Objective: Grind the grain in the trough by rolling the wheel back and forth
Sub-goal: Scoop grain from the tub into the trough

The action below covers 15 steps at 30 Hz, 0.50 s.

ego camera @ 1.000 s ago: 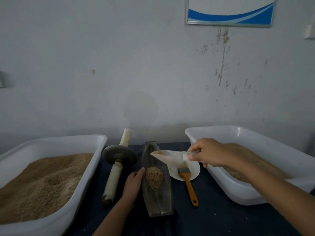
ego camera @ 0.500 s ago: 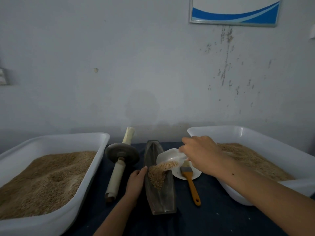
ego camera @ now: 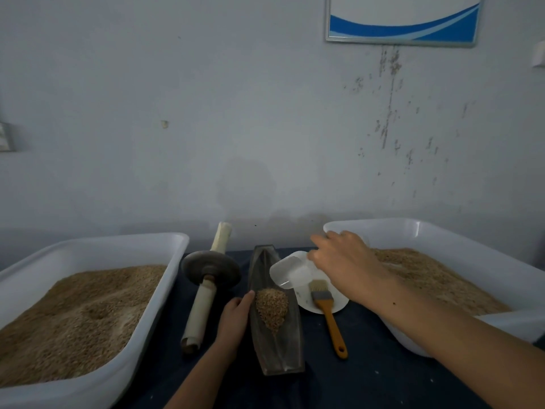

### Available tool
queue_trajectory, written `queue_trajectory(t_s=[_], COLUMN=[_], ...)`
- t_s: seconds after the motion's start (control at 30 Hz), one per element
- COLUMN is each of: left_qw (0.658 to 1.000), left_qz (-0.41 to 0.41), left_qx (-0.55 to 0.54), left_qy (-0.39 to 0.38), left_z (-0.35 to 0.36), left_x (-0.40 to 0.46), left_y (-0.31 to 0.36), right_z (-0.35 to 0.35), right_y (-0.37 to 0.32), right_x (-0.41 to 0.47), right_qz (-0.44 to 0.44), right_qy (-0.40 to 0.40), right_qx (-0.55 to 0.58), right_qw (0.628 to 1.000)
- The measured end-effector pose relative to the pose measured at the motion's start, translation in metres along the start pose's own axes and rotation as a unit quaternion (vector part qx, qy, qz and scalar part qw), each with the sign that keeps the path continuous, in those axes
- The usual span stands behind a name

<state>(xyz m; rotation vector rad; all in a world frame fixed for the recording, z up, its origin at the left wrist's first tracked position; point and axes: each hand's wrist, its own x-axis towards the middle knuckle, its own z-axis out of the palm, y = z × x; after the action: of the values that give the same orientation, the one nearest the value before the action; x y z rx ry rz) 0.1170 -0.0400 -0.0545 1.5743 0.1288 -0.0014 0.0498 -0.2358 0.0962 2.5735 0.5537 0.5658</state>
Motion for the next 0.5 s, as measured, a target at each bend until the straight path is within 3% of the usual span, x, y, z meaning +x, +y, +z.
queue_trajectory(t_s=[0.1,0.23,0.4,0.5], left_qw=[1.000,1.000,1.000,1.000], left_qz=[0.003,0.003,0.006,0.005], left_qx=[0.000,-0.009,-0.020,-0.020], left_qy=[-0.002,-0.002,-0.005,-0.002], left_z=[-0.001,0.000,0.000,0.001], left_x=[0.000,0.001,0.001,0.001], left_y=[0.000,0.000,-0.001,0.000], right_z=[0.008,0.020,0.043,0.062], right_y=[0.013,0.033,0.060,0.076], right_x=[-0.001,-0.001,0.005,0.008], right_qz=[0.118,0.233,0.369,0.420], right_qy=[-0.072,-0.152,-0.119,-0.089], right_qx=[0.204,0.397,0.543,0.468], right_qw=[0.969,0.874,0.745,0.772])
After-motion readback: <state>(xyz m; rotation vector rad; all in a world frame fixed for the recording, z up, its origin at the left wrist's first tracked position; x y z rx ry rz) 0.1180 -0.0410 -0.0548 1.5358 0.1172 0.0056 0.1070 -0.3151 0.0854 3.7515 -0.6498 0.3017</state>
